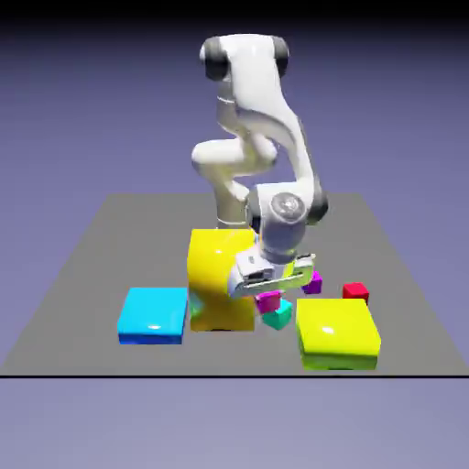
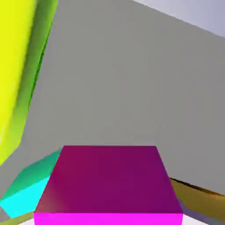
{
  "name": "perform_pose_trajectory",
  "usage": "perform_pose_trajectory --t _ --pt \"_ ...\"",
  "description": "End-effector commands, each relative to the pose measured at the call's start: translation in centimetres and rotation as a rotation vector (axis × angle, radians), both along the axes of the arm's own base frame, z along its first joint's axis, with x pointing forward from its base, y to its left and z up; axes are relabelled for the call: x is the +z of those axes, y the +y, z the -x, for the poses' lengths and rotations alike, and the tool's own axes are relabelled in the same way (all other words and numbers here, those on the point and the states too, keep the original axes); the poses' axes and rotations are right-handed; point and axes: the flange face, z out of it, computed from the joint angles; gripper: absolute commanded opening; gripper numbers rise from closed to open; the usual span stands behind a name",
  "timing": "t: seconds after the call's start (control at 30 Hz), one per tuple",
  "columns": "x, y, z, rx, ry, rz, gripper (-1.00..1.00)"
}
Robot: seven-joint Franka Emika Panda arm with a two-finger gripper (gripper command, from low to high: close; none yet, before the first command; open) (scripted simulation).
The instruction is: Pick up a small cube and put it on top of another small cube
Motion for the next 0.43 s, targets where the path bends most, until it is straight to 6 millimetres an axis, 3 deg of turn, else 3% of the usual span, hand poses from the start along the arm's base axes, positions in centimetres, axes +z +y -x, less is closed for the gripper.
perform_pose_trajectory --t 0.0,0.07,0.1,0.27,0.3,0.33,0.4 --pt "0.2 0.3 1.3 0.078 0.003 0.003 -1.0" --pt "0.5 1.7 3.5 0.218 0.011 0.005 -1.0" --pt "0.5 1.7 3.5 0.218 0.011 0.005 -1.0" --pt "-6.3 0.5 4.5 0.218 0.011 0.005 -1.0" --pt "-6.3 0.5 4.5 0.218 0.011 0.005 1.0" --pt "-6.3 0.5 4.5 0.218 0.011 0.005 1.0" --pt "-3.4 1.0 3.9 0.218 0.01 0.007 1.0"
